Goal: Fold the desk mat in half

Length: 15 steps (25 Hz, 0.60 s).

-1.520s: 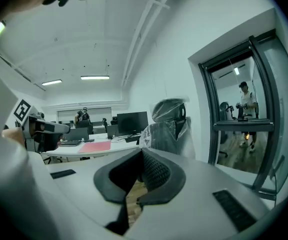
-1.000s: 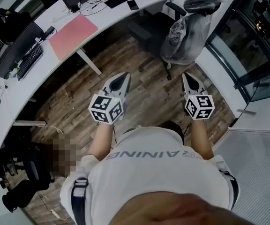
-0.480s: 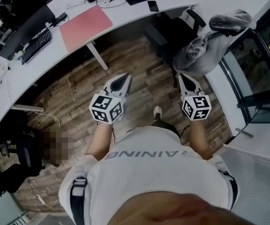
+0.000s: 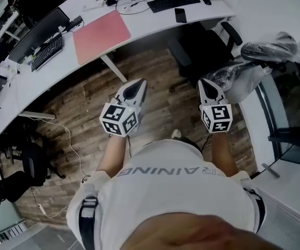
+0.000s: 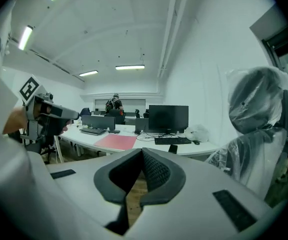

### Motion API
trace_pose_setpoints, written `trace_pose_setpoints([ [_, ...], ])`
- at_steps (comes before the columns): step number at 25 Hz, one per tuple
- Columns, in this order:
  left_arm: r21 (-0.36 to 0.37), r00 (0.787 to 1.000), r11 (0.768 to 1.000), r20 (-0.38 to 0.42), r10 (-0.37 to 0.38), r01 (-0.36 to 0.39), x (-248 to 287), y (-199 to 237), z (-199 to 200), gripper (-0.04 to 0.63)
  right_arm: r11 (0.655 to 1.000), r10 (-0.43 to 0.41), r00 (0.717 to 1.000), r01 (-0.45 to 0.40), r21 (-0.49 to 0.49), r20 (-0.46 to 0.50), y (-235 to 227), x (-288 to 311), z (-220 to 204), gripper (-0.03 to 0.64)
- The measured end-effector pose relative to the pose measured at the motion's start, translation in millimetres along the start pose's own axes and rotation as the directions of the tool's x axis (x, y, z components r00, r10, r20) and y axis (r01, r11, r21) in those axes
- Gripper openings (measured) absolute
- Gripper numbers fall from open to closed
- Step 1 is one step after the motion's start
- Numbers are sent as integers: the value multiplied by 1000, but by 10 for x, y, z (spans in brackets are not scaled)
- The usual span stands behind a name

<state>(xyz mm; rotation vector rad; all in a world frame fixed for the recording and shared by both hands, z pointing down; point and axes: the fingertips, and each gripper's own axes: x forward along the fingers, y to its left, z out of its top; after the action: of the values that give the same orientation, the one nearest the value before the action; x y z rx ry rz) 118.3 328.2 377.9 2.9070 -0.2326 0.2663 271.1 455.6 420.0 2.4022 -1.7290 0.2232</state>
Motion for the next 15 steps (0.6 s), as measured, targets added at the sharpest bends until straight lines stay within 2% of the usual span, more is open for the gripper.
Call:
trace_pose_setpoints([
  [4,-16,997,997,-12,77,-77,218,129,8,28,998,42,999,-42,56,-5,-198,318,-12,23],
  [10,-28,987,987,-18,157,-157,342,483,32,28,989,133,991,-131,67,-20,-80,768,-75,23],
  [15,-36,983,982,-5,185,-185,296,913,69,28,989,133,991,-132,61,-15,38,1191,45,24],
])
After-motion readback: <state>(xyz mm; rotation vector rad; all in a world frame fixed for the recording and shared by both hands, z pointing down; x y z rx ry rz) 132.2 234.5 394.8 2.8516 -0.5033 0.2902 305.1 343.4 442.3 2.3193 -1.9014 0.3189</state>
